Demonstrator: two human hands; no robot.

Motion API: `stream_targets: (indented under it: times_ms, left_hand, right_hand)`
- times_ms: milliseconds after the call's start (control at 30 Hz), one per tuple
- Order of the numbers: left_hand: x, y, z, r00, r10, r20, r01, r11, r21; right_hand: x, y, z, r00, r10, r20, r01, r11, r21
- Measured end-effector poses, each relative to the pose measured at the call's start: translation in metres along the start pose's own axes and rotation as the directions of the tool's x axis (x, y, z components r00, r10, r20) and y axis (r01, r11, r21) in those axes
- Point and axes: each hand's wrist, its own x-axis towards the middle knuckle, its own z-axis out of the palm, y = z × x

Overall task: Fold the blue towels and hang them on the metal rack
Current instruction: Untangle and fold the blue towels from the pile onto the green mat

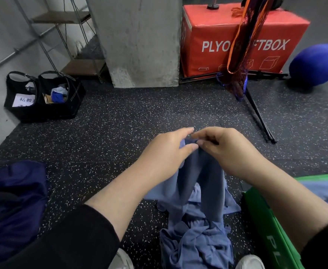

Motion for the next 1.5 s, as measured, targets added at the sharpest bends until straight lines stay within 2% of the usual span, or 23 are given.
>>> stream_targets:
  times_ms: [67, 133, 267, 333, 400, 567, 700, 767, 967, 1100, 1200, 1300, 1500]
  left_hand:
    - [-0.001, -0.002, 0.002, 0.999, -0.017, 0.034, 0.016, 0.999, 0.035]
    - [-0.001, -0.004, 0.0, 0.999, -0.033, -0.015, 0.033, 0.999, 0.008]
    - [-0.001, -0.004, -0.01, 0.987, -0.029, -0.159, 0.03, 1.0, 0.004]
    - [-0.002, -0.005, -0.016, 0.98, -0.031, -0.196, 0.031, 1.0, -0.003]
    - [-0.001, -0.008, -0.019, 0.976, -0.024, -0.215, 0.023, 1.0, -0.009]
    - [-0.002, -0.01, -0.027, 0.958, -0.058, -0.28, 0.048, 0.998, -0.042]
    - [-0.002, -0.014, -0.034, 0.925, -0.132, -0.355, 0.153, 0.988, 0.032]
    - [-0.003, -0.013, -0.033, 0.932, -0.151, -0.33, 0.179, 0.982, 0.056]
    - [-0.006, 0.007, -0.008, 0.998, 0.016, -0.068, -0.015, 1.0, 0.014]
    - [-0.004, 0.007, -0.001, 0.998, 0.004, -0.063, -0.005, 1.0, -0.002]
    - [-0.004, 0.007, -0.007, 0.994, -0.012, -0.112, 0.014, 1.0, 0.023]
    - [-0.004, 0.004, -0.013, 0.984, -0.048, -0.169, 0.064, 0.994, 0.086]
    - [-0.003, -0.02, -0.03, 0.939, -0.169, -0.299, 0.227, 0.958, 0.175]
  right_hand:
    - [0.0, 0.0, 0.002, 1.0, -0.01, -0.006, 0.011, 0.997, 0.073]
    - [0.001, 0.0, 0.002, 1.0, -0.011, -0.022, 0.012, 0.997, 0.075]
    - [0.0, 0.002, 0.001, 0.998, 0.04, -0.043, -0.044, 0.994, -0.099]
    - [-0.002, 0.003, 0.0, 0.992, 0.09, -0.088, -0.107, 0.972, -0.211]
    - [-0.003, 0.002, -0.001, 0.981, 0.124, -0.15, -0.158, 0.958, -0.241]
    - [-0.001, 0.002, -0.002, 0.95, 0.168, -0.265, -0.232, 0.945, -0.231]
    - [0.001, 0.002, -0.003, 0.943, 0.174, -0.283, -0.211, 0.972, -0.107]
    - [0.003, 0.002, -0.003, 0.956, 0.154, -0.252, -0.168, 0.985, -0.036]
    - [0.0, -0.008, 0.003, 0.998, 0.014, -0.067, -0.01, 0.998, 0.059]
    - [0.001, -0.003, 0.004, 0.998, 0.016, -0.055, -0.008, 0.988, 0.156]
    - [0.002, 0.005, 0.003, 0.994, 0.059, -0.091, -0.062, 0.997, -0.033]
    - [0.0, 0.007, -0.001, 0.985, 0.133, -0.105, -0.154, 0.963, -0.223]
    - [-0.001, 0.007, -0.006, 0.957, 0.209, -0.202, -0.25, 0.945, -0.209]
